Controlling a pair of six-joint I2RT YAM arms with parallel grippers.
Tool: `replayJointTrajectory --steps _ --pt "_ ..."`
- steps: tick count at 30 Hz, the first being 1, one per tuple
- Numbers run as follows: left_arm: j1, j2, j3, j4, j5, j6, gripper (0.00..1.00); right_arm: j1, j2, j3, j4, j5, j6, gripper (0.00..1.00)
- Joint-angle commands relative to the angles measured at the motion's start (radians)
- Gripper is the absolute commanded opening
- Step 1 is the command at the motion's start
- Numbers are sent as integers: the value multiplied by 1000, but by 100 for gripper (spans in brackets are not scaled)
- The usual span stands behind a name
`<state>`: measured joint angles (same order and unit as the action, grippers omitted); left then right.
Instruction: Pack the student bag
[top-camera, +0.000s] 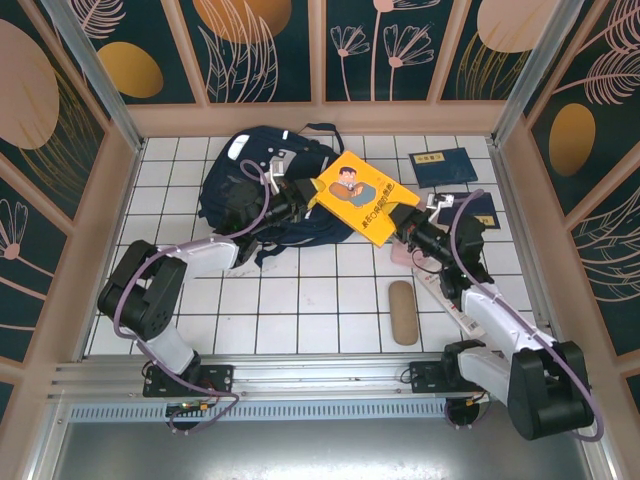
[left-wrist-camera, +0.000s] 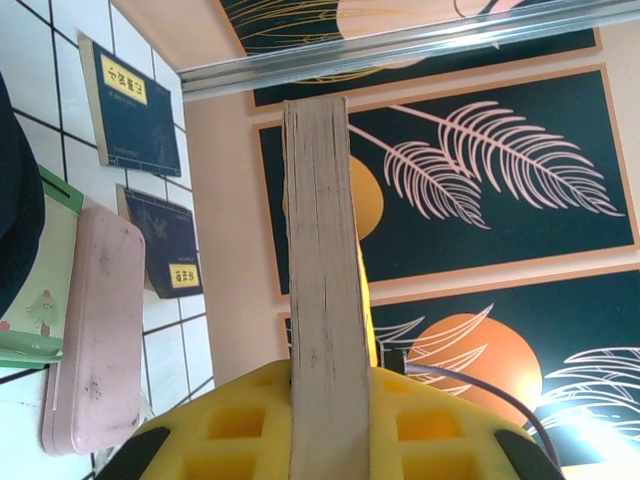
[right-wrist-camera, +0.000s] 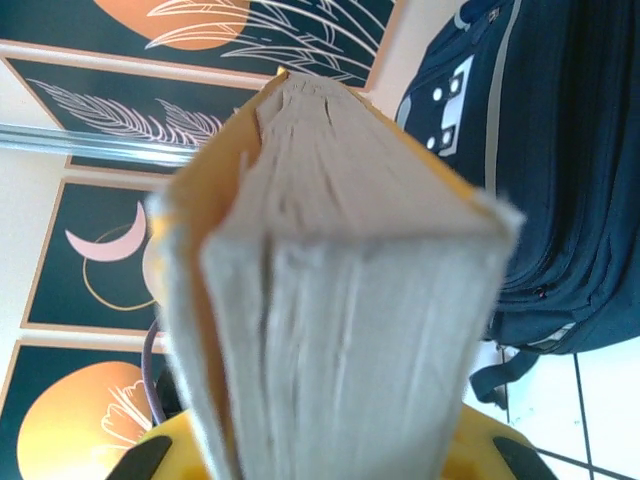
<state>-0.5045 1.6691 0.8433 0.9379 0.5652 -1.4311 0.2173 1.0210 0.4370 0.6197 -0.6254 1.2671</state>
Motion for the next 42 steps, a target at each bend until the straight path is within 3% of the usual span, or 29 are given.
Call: replayJointTrajectory --steps 1,4,6,9,14,20,32,40,42 --pt "-3 -51 46 -141 -36 154 19 -14 -71 71 -116 76 -129 0" --pt "3 -67 151 -439 -93 385 56 -14 -96 151 -390 175 -266 0" --pt "12 -47 248 -642 -154 518 66 -16 -114 178 -505 233 -326 0" --pt "33 37 398 -839 -216 659 71 -16 -155 203 -614 315 -404 0" --pt "74 268 624 -938 -152 742 74 -20 -209 275 -793 459 -496 0" --pt "99 521 884 -1030 -52 764 71 -23 -228 309 -838 452 -550 0" --pt "103 563 798 -792 104 604 64 -57 -203 250 -786 382 -548 0" --pt "103 599 809 -820 119 605 61 -81 -184 224 -754 336 -521 0" --pt "103 618 829 -858 112 618 56 -84 -181 223 -751 331 -520 0"
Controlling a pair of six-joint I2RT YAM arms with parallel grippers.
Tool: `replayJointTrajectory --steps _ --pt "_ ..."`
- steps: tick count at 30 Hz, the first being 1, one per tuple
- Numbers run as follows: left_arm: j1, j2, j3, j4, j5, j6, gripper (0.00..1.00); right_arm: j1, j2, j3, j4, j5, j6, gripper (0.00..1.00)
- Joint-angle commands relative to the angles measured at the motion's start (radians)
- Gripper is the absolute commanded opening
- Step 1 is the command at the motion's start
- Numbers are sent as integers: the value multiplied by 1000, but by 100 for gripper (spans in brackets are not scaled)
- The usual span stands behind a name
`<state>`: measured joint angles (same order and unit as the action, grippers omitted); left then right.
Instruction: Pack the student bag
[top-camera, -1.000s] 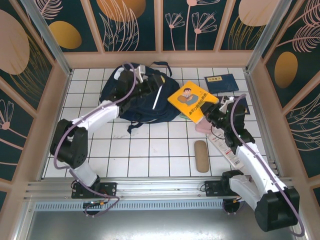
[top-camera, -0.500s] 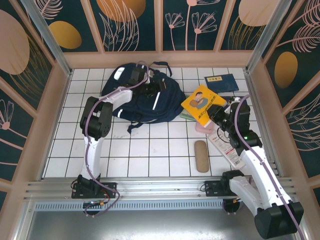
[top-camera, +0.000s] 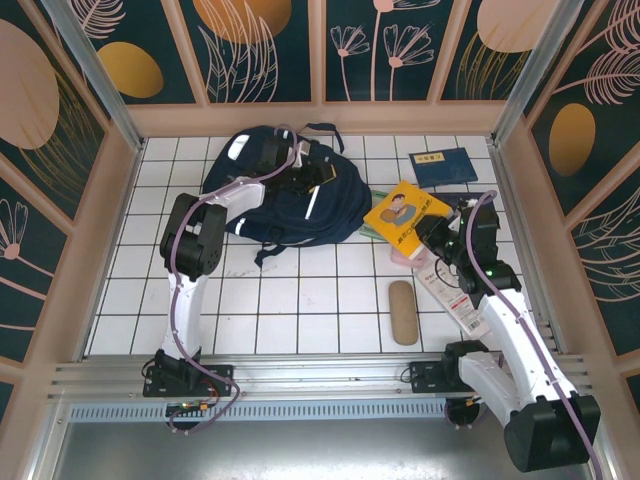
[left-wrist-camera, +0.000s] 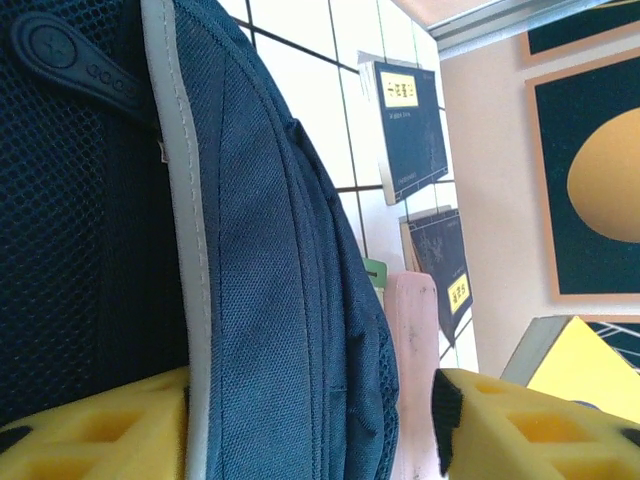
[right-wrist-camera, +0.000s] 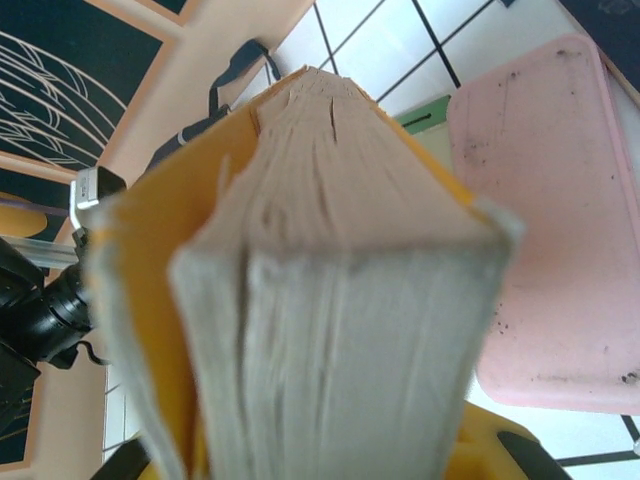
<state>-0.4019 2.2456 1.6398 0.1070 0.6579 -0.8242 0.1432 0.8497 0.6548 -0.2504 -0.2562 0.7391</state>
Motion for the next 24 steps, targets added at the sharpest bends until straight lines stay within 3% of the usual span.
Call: replayJointTrajectory --steps 1,6,10,13,16,20,24 --pt "1 46 35 -26 25 9 53 -11 -10 5 116 -38 8 0" --pt "0 79 89 -88 20 50 40 -31 -5 -9 127 -75 31 0" --pt "0 107 153 -211 -67 148 30 -47 -10 -4 128 -99 47 0" --pt "0 106 175 -261 -113 210 16 -51 -12 11 117 -104 45 0" --pt "0 103 199 -274 -78 232 0 -53 -18 24 111 -109 37 0" --pt "0 44 203 -255 -18 245 0 -53 -44 28 130 -135 25 0" --pt "9 -78 182 -261 -31 255 0 -53 -70 39 118 -120 3 0"
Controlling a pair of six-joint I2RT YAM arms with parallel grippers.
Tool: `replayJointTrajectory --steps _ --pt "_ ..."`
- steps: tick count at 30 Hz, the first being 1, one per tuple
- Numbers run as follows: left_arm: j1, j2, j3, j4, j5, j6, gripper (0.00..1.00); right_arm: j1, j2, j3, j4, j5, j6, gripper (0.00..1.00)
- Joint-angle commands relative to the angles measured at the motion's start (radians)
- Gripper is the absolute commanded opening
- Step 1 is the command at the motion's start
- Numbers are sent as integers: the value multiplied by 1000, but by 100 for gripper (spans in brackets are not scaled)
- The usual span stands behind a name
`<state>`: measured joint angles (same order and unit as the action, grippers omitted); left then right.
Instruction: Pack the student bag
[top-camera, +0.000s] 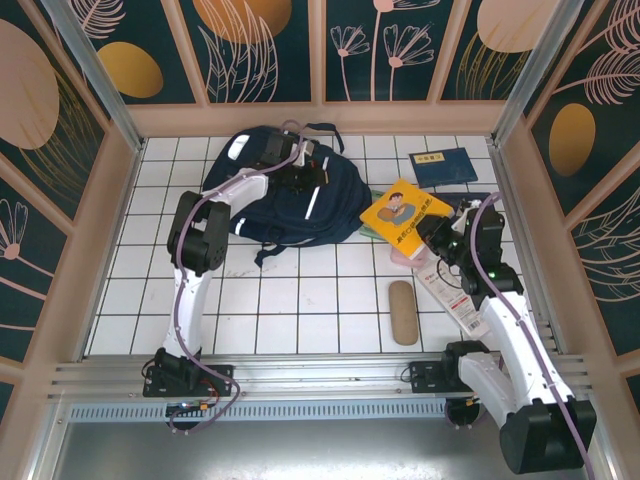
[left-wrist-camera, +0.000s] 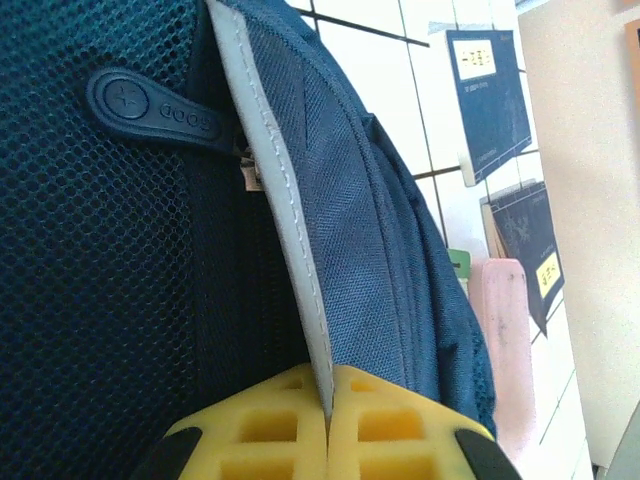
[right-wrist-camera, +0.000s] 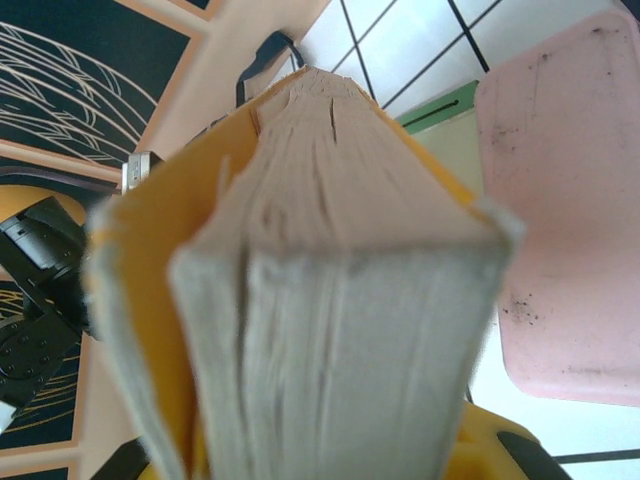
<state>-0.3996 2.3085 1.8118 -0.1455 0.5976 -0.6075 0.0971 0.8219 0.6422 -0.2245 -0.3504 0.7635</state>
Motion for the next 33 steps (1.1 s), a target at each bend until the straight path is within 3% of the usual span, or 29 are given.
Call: replayJointTrajectory --steps 1,6,13,19,24,33 --pt "11 -176 2 -15 26 34 0 -8 -44 57 85 -21 -24 0" --pt "49 -319 -36 -49 109 13 0 -10 -32 46 75 36 -47 0" --pt "60 -479 -52 -171 93 59 0 -2 35 7 264 -183 -23 0" --pt "79 -570 -106 -86 178 -32 0 92 115 9 368 -283 7 0" --pt "84 -587 -132 -28 256 -74 0 203 234 53 463 -297 42 0" --pt "84 -648 -215 52 325 -108 0 267 558 126 685 -344 136 0"
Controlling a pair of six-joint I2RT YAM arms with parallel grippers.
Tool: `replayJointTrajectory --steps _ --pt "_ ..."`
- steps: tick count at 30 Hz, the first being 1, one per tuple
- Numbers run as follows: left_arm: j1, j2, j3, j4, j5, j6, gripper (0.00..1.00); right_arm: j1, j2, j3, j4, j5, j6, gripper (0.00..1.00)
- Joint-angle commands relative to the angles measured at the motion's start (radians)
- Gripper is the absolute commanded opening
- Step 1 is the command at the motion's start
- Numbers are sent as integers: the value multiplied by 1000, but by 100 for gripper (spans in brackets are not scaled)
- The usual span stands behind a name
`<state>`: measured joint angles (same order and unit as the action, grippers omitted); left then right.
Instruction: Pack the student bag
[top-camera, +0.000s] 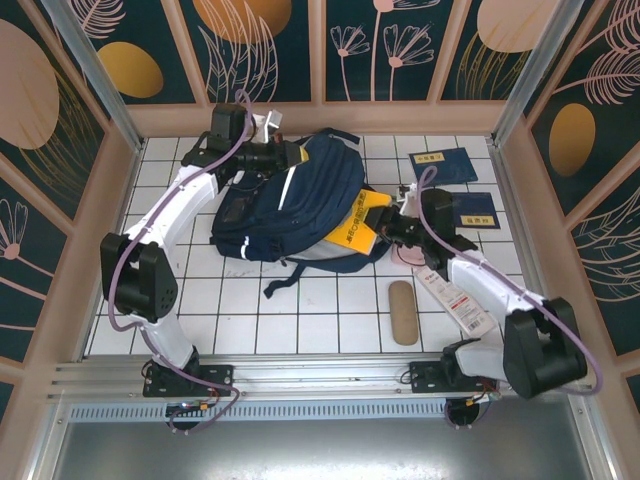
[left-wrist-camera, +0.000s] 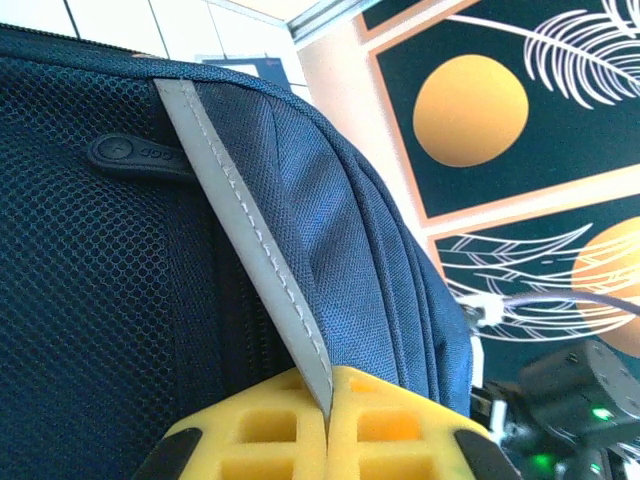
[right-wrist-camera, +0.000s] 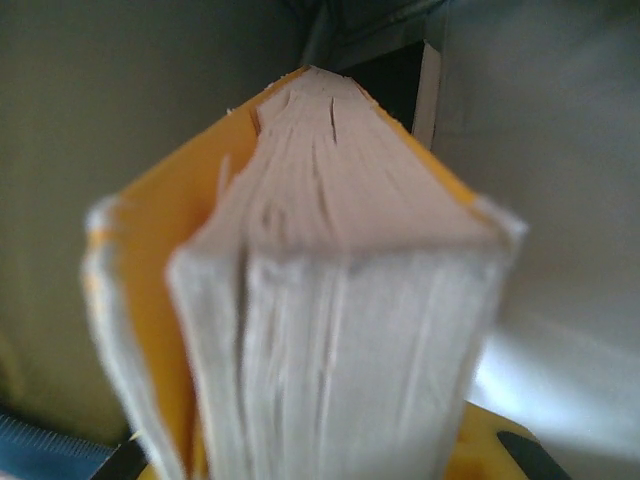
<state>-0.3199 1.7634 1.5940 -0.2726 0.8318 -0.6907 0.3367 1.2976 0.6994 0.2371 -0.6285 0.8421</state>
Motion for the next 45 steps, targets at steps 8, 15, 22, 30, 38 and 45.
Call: replayJointTrajectory --steps 8,15,22,30,38,45 --pt "8 -104 -26 203 111 -23 0 164 384 257 329 -11 136 0" --pt "15 -102 -45 254 111 -57 0 271 625 489 194 185 179 12" --pt "42 -120 -107 342 105 -123 0 310 768 650 113 204 156 32" --pt "108 -161 -172 411 86 -189 0 312 673 589 58 252 69 74" --pt "131 -173 -209 445 65 -217 0 304 558 525 -53 291 -25 80" --pt "137 -180 -226 444 44 -215 0 276 447 426 -105 352 -57 79"
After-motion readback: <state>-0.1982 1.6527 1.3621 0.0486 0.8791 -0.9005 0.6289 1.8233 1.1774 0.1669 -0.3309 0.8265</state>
